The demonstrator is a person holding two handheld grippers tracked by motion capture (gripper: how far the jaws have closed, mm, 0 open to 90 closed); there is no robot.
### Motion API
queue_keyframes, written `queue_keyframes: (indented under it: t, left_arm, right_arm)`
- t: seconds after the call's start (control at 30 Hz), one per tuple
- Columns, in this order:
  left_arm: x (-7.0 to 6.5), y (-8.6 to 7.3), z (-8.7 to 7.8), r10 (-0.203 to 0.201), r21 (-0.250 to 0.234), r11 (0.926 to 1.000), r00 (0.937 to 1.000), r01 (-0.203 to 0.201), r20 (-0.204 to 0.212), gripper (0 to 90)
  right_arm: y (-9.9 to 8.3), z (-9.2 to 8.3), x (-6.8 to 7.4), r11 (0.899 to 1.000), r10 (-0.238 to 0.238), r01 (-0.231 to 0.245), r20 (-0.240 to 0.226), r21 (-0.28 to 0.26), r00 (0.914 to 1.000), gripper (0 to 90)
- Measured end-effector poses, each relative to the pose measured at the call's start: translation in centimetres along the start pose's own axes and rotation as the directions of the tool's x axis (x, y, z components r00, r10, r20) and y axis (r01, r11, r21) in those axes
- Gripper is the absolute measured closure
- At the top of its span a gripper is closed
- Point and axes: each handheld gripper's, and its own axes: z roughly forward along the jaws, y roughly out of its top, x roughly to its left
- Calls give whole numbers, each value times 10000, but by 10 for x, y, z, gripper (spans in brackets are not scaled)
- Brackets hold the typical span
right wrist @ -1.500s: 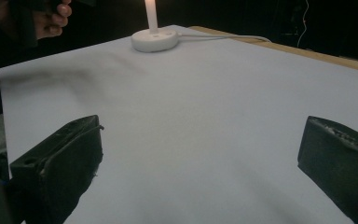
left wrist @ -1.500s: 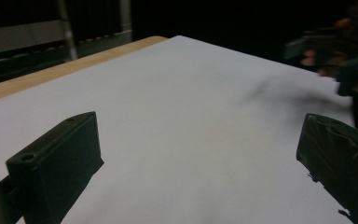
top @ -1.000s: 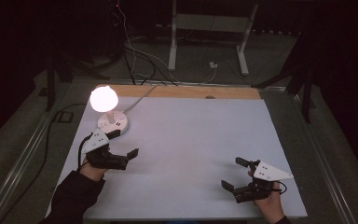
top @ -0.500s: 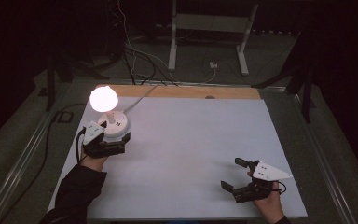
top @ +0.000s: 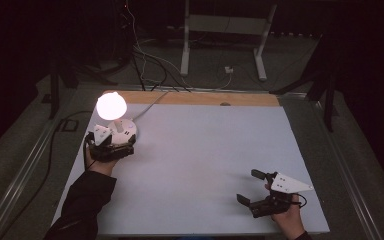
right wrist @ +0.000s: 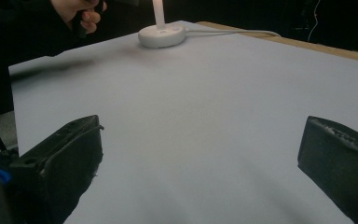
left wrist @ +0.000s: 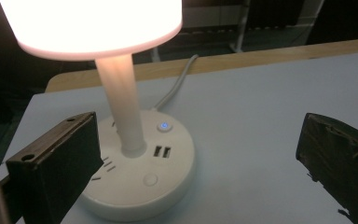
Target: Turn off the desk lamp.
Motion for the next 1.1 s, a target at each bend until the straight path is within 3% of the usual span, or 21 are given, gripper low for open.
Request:
queue_keyframes:
  t: [0.1, 0.2, 0.27, 0.43, 0.47, 0.7, 0.73, 0.77, 0.93, 1.1]
  left_arm:
    - [3, -4, 7, -272, 330, 9991, 9992, 282, -298, 22]
    - [5, -6, 9, -293, 433, 9986, 9986, 312, -440, 76]
    - [5, -8, 10, -287, 371, 9988, 9984, 305, -479, 170]
    - [6, -9, 12, -216, 394, 9989, 9983, 238, -545, 247]
    - [6, -9, 13, -165, 445, 9988, 9983, 190, -567, 324]
    - [8, -13, 15, 52, 535, 9986, 9980, -18, -635, 594]
    - [9, -14, 16, 52, 527, 9986, 9978, -17, -660, 594]
    - [11, -14, 16, 28, 592, 9982, 9979, 10, -641, 670]
    - [15, -16, 18, 105, 675, 9977, 9973, -56, -724, 790]
    - [21, -18, 22, 84, 793, 9968, 9989, -46, -469, 864]
  right_arm:
    - [0, 0, 0, 10000, -5, 5, 9, -13, 10000, 0]
    - [0, 0, 0, 10000, 14, -14, 7, 0, 10000, 0]
    - [0, 0, 0, 10000, 18, -18, 0, -6, 10000, 0]
    - [0, 0, 0, 10000, 18, -18, 0, 9, 10000, 0]
    - [0, 0, 0, 10000, 22, -22, 4, -6, 10000, 0]
    - [0, 0, 0, 10000, 14, -14, 14, 37, 10000, 0]
    - [0, 0, 0, 10000, 14, -14, 14, 37, 10000, 0]
    - [0, 0, 0, 10000, 13, -13, 8, 35, 10000, 0]
    - [0, 0, -1, 10000, -14, 14, 25, 53, 10000, 0]
    - [0, 0, 0, 10000, -17, 17, 18, 77, 10000, 0]
